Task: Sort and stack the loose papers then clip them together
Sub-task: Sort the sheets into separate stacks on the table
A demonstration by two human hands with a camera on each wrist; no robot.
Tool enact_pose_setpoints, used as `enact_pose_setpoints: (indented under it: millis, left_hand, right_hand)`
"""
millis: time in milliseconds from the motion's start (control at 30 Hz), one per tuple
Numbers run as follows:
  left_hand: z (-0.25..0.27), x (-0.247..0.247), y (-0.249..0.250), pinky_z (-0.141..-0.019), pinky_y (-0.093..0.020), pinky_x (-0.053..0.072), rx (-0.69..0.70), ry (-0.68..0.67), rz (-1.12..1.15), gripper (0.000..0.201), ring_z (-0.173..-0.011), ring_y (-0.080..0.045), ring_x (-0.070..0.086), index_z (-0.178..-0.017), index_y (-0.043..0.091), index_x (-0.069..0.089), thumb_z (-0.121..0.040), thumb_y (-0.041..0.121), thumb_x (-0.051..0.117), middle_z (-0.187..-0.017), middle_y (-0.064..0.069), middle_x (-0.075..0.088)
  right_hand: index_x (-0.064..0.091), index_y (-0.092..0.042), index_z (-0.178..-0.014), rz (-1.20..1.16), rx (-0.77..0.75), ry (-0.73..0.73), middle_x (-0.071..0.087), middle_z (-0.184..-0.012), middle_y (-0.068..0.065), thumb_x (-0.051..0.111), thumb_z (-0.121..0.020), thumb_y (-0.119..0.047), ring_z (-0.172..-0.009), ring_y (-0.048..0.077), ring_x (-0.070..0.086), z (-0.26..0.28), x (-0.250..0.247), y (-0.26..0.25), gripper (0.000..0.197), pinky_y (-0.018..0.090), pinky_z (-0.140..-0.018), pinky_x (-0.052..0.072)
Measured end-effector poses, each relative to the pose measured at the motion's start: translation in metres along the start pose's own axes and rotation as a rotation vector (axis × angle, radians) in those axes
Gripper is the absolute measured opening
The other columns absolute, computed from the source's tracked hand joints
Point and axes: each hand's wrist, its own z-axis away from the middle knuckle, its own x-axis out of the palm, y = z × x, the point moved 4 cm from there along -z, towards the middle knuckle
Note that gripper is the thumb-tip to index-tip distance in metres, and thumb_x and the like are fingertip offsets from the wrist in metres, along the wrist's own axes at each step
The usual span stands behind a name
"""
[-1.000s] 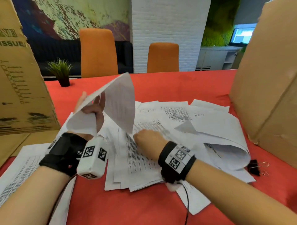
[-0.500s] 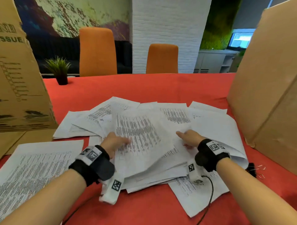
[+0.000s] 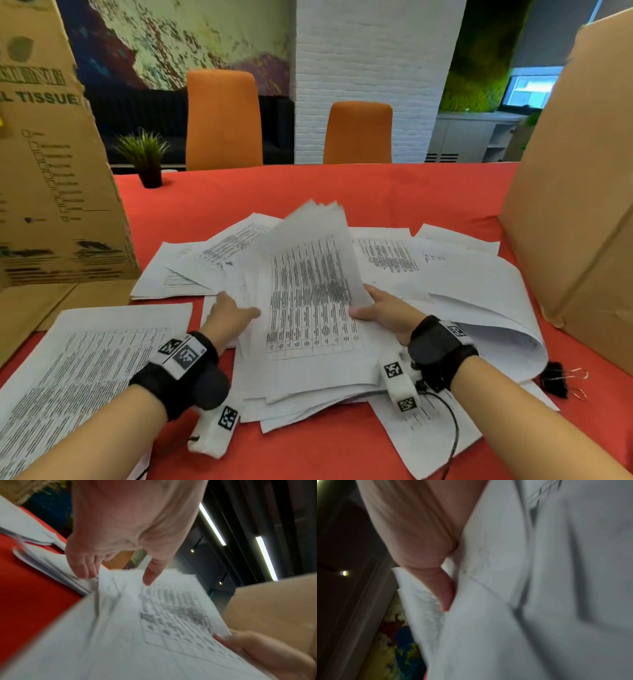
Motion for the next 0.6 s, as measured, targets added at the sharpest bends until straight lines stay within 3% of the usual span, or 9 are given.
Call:
enact_pose_setpoints:
  millis: [33,100,167,267,333,433,533,567,600]
  left_hand:
    - [0.001,-0.009,0.005,-0.105,-0.036,0.035,0.043,0.055,0.123,0.08,-0.132,-0.03,0.038,-0.148,0.001,0.012,-0.09,0.023,0.063,-0.148,-0.015,0.034]
    - [0.004,-0.025,0.022,-0.093,-0.031,0.036,0.164,0.146,0.239,0.058,-0.118,-0.022,0.046,-0.143,0.001,0.028,-0.096,0.028,0.051,-0.133,-0.007,0.046]
    - [0.009,-0.037,0.044,-0.091,-0.032,0.039,0.319,0.235,0.257,0.037,-0.114,-0.023,0.051,-0.128,0.005,0.047,-0.1,0.028,0.039,-0.125,-0.007,0.055]
    - [0.021,-0.059,0.08,-0.089,-0.038,0.042,0.498,0.418,0.35,0.023,-0.101,-0.022,0.052,-0.104,0.01,0.049,-0.102,0.024,0.032,-0.107,-0.008,0.057]
    - [0.036,-0.077,0.108,-0.081,-0.031,0.043,0.652,0.497,0.413,0.022,-0.09,-0.016,0.053,-0.101,0.012,0.05,-0.103,0.025,0.032,-0.097,-0.004,0.057]
    - [0.053,-0.094,0.14,-0.064,-0.01,0.042,0.837,0.537,0.445,0.028,-0.07,0.009,0.053,-0.099,0.011,0.053,-0.104,0.025,0.029,-0.08,0.009,0.056]
    - [0.059,-0.082,0.151,-0.078,-0.014,0.047,0.91,0.5,0.456,0.034,-0.086,0.009,0.06,-0.109,0.018,0.056,-0.104,0.03,0.025,-0.095,0.009,0.063]
    - [0.059,-0.077,0.15,-0.08,-0.011,0.046,0.911,0.496,0.445,0.032,-0.087,0.014,0.058,-0.109,0.025,0.055,-0.104,0.033,0.024,-0.097,0.013,0.062]
    - [0.06,-0.072,0.149,-0.074,-0.007,0.043,0.913,0.496,0.443,0.027,-0.079,0.021,0.054,-0.105,0.034,0.051,-0.104,0.034,0.024,-0.09,0.019,0.056]
  right_hand:
    - [0.05,-0.02,-0.134,-0.051,-0.063,-0.026,0.065,-0.126,0.011,0.065,-0.089,-0.007,-0.109,0.028,0.066,0.009,-0.004,-0.007,0.049,0.037,-0.091,0.056]
    - [0.052,-0.021,-0.129,-0.136,-0.174,-0.062,0.068,-0.12,0.009,0.059,-0.092,-0.004,-0.104,0.024,0.069,0.027,-0.007,-0.026,0.041,0.034,-0.087,0.057]
    - [0.051,-0.02,-0.13,-0.157,-0.25,-0.075,0.067,-0.123,0.012,0.058,-0.092,-0.004,-0.107,0.028,0.067,0.035,-0.008,-0.042,0.041,0.04,-0.091,0.056]
    - [0.043,-0.018,-0.139,-0.085,-0.359,-0.083,0.063,-0.129,0.012,0.057,-0.093,-0.006,-0.113,0.03,0.064,0.041,-0.009,-0.07,0.05,0.044,-0.095,0.053]
    - [0.042,-0.019,-0.139,-0.031,-0.456,-0.07,0.063,-0.13,0.007,0.052,-0.095,-0.002,-0.114,0.025,0.064,0.046,-0.012,-0.095,0.049,0.04,-0.094,0.054]
    - [0.044,-0.022,-0.136,-0.039,-0.558,-0.028,0.062,-0.13,0.005,0.049,-0.096,0.0,-0.113,0.02,0.063,0.053,-0.012,-0.128,0.046,0.038,-0.094,0.053]
    - [0.053,-0.013,-0.132,-0.061,-0.608,0.038,0.064,-0.127,0.008,0.059,-0.092,-0.007,-0.115,0.023,0.063,0.054,0.004,-0.146,0.04,0.043,-0.101,0.05]
    - [0.057,-0.009,-0.128,-0.089,-0.621,0.065,0.066,-0.124,0.012,0.061,-0.091,-0.008,-0.114,0.027,0.064,0.055,0.009,-0.15,0.037,0.046,-0.101,0.049]
    - [0.059,-0.006,-0.126,-0.127,-0.638,0.095,0.067,-0.122,0.015,0.062,-0.091,-0.01,-0.113,0.03,0.064,0.055,0.014,-0.155,0.035,0.049,-0.101,0.049]
